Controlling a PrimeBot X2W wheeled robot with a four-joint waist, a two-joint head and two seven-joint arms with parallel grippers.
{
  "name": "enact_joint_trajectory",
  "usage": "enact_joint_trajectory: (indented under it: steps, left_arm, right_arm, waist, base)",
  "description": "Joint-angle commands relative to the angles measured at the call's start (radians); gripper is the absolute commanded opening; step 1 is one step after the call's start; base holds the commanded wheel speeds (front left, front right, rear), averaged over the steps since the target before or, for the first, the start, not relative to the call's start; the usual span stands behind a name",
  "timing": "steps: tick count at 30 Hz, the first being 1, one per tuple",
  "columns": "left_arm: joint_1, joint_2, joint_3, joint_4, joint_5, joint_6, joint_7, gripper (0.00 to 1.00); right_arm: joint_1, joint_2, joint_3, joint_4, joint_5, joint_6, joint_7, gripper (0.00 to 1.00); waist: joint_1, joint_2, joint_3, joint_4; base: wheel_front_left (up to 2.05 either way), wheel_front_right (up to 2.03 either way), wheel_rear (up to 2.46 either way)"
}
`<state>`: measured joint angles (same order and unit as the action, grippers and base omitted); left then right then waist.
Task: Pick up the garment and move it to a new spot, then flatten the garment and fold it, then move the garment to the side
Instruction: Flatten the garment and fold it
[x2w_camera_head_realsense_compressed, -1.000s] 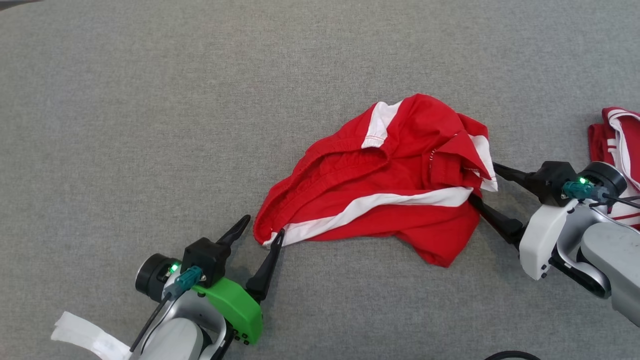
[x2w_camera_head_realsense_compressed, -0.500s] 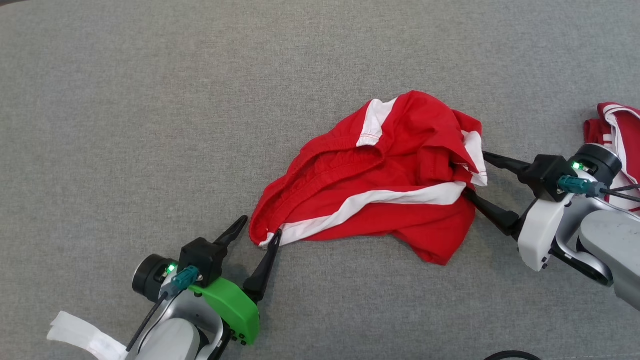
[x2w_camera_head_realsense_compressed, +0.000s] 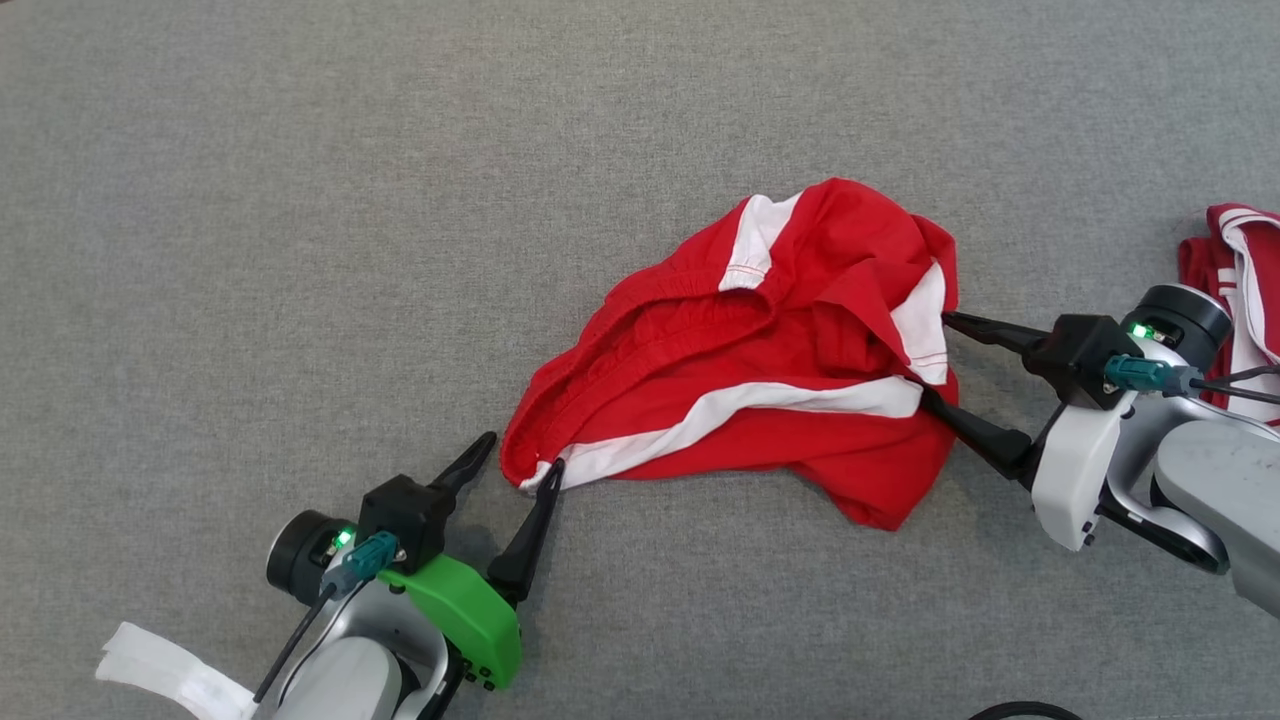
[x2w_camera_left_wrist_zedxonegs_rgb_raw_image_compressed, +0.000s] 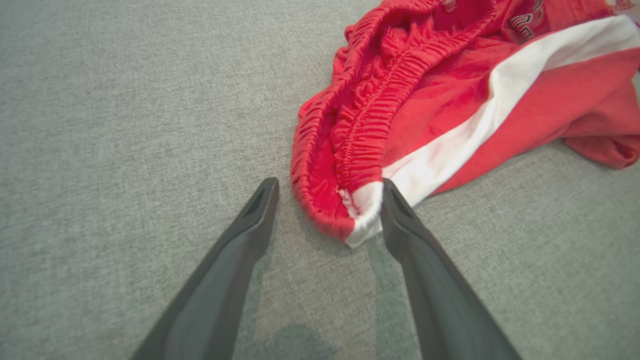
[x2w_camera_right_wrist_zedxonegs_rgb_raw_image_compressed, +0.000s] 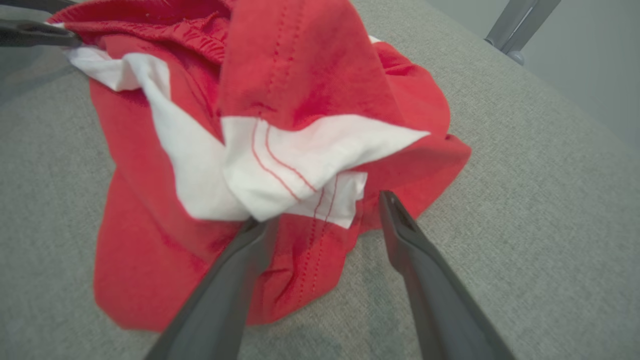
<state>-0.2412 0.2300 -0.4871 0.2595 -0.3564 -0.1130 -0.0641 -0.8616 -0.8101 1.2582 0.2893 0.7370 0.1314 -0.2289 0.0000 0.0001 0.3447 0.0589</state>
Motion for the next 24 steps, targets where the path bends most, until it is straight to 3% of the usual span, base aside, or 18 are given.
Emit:
enact_joint_trajectory:
  steps: [1,3,8,11,14,15,16,17,18,19,20,24]
  left_arm:
    - [-0.015,0.000,0.000,0.001,-0.001,0.007,-0.008,1.00]
    - [-0.017,0.002,0.000,0.002,-0.002,0.008,-0.009,1.00]
    - [-0.020,0.007,-0.002,0.007,-0.007,0.011,-0.008,1.00]
    - [-0.022,0.006,-0.003,0.009,-0.008,0.011,-0.009,1.00]
    - [-0.026,0.004,-0.006,0.011,-0.009,0.012,-0.010,1.00]
    - [-0.028,0.004,-0.007,0.011,-0.011,0.012,-0.012,1.00]
    - [-0.029,0.004,-0.008,0.013,-0.012,0.012,-0.012,1.00]
    - [-0.031,0.004,-0.009,0.014,-0.013,0.012,-0.013,1.00]
    - [-0.034,0.004,-0.010,0.015,-0.013,0.012,-0.014,1.00]
    - [-0.036,0.004,-0.011,0.016,-0.014,0.012,-0.015,1.00]
    - [-0.038,0.003,-0.012,0.017,-0.014,0.012,-0.016,1.00]
    - [-0.042,0.000,-0.016,0.021,-0.017,0.013,-0.017,1.00]
  right_arm:
    - [-0.008,-0.006,0.006,-0.004,0.006,-0.002,0.004,0.80]
    - [-0.009,-0.008,0.010,-0.007,0.011,-0.002,0.005,0.47]
    - [-0.007,-0.012,0.017,-0.013,0.023,-0.002,0.006,0.24]
    - [-0.003,-0.010,0.019,-0.013,0.025,-0.001,0.008,0.23]
    - [-0.002,-0.009,0.021,-0.009,0.031,-0.002,0.008,0.34]
    - [-0.005,-0.007,0.021,-0.005,0.032,-0.002,0.006,0.68]
    - [-0.008,-0.005,0.021,-0.002,0.031,-0.002,0.004,0.83]
    - [-0.011,-0.004,0.021,0.001,0.029,-0.002,0.002,0.84]
    - [-0.013,-0.003,0.022,0.005,0.028,-0.002,0.001,0.78]
    - [-0.015,0.000,0.022,0.009,0.029,-0.002,0.001,0.59]
    - [-0.017,0.005,0.022,0.011,0.029,-0.002,0.003,0.48]
    - [-0.022,0.017,0.022,0.022,0.033,-0.002,0.009,0.45]
  waist:
    - [0.0000,-0.0001,0.002,0.000]
    - [0.0000,-0.0001,0.003,-0.002]
    - [0.0000,-0.0001,0.005,-0.008]
    - [0.0000,-0.0001,0.005,-0.010]
    - [0.0000,-0.0001,0.008,-0.011]
    - [0.0000,-0.0001,0.010,-0.011]
    - [0.0000,-0.0001,0.011,-0.011]
    - [0.0000,-0.0001,0.013,-0.010]
    - [0.0000,-0.0001,0.014,-0.009]
    - [0.0000,-0.0001,0.015,-0.007]
    - [0.0000,-0.0001,0.016,-0.005]
    - [0.0000,-0.0001,0.016,0.004]
  base:
    - [0.00,0.00,0.00]
    - [0.00,0.00,0.00]
    - [0.00,0.00,0.00]
    - [0.00,0.00,0.00]
    - [0.00,0.00,0.00]
    - [0.00,0.00,0.00]
    - [0.00,0.00,0.00]
    - [0.00,0.00,0.00]
    - [0.00,0.00,0.00]
    - [0.00,0.00,0.00]
    - [0.00,0.00,0.00]
    - [0.00,0.00,0.00]
